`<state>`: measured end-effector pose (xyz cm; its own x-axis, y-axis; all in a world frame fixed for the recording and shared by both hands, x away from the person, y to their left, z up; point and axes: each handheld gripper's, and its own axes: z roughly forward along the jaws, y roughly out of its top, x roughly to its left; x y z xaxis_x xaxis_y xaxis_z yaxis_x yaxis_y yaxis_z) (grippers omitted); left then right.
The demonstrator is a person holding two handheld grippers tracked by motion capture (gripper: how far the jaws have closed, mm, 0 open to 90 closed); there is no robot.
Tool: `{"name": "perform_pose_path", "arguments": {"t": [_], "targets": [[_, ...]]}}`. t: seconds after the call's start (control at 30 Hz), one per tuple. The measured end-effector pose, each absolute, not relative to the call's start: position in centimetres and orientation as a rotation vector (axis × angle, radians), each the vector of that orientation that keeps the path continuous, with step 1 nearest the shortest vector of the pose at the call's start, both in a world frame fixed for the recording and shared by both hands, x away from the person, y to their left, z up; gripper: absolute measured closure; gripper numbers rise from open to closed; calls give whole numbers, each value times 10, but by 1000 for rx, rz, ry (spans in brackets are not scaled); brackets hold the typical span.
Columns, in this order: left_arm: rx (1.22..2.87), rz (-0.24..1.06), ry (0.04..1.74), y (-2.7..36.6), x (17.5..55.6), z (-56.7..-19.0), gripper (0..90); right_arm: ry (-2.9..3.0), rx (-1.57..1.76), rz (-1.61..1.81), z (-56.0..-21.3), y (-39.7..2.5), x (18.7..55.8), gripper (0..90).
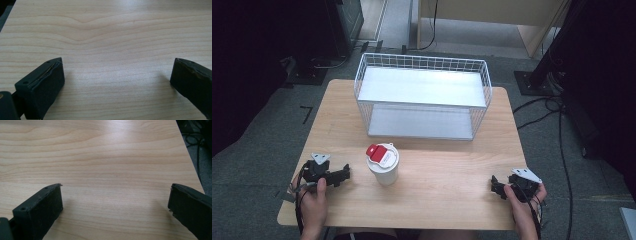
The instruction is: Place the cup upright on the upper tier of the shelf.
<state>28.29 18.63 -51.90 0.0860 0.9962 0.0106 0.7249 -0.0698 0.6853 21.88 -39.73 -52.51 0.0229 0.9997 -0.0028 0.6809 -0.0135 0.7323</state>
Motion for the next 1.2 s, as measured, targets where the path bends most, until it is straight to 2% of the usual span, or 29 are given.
{"name": "perform_pose_path", "arguments": {"t": [0.27, 0.73, 1.2], "targets": [[1851, 682, 1691, 186, 283, -519, 0, 1751, 1661, 855, -510, -362, 223, 0], [1849, 681, 1692, 186, 283, -519, 0, 1898, 1389, 1035, -472, -262, 236, 0], [1849, 681, 1692, 186, 283, -519, 0, 1998, 1235, 1167, -455, -187, 242, 0]]}}
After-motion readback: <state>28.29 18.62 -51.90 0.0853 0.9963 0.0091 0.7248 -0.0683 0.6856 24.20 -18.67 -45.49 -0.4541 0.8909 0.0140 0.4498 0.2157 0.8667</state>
